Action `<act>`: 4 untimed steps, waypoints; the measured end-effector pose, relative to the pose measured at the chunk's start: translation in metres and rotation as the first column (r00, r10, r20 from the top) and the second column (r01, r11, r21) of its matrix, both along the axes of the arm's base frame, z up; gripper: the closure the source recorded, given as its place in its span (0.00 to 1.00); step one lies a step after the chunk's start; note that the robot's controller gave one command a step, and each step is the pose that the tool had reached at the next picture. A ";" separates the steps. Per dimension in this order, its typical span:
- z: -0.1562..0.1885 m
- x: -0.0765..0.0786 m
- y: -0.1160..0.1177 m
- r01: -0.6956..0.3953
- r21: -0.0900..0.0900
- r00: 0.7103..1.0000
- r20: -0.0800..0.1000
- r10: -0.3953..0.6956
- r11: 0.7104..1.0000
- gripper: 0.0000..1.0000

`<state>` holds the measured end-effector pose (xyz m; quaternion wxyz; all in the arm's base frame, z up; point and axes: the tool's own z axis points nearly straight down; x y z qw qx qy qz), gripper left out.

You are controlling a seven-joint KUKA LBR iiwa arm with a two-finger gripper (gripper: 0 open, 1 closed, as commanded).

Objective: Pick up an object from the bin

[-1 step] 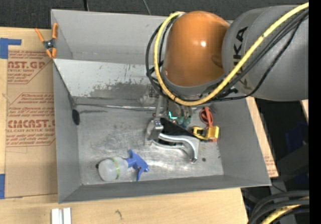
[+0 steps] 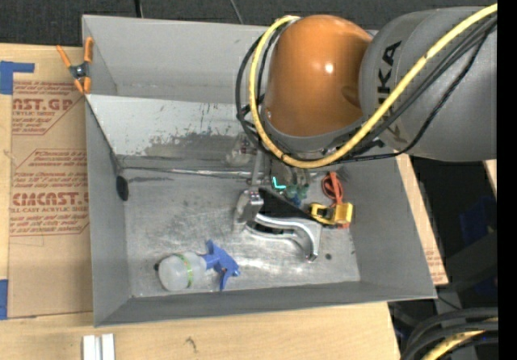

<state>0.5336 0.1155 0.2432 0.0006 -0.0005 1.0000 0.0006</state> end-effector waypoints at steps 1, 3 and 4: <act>-0.039 0.014 0.026 0.006 0.001 1.000 0.011 -0.006 1.000 0.00; -0.088 -0.016 -0.012 -0.077 0.000 0.997 0.000 0.077 0.997 0.00; -0.132 -0.033 -0.019 -0.147 -0.007 0.989 0.002 0.147 0.989 0.00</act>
Offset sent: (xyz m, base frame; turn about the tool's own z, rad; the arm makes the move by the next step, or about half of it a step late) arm 0.0064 0.0353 -0.0711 0.0901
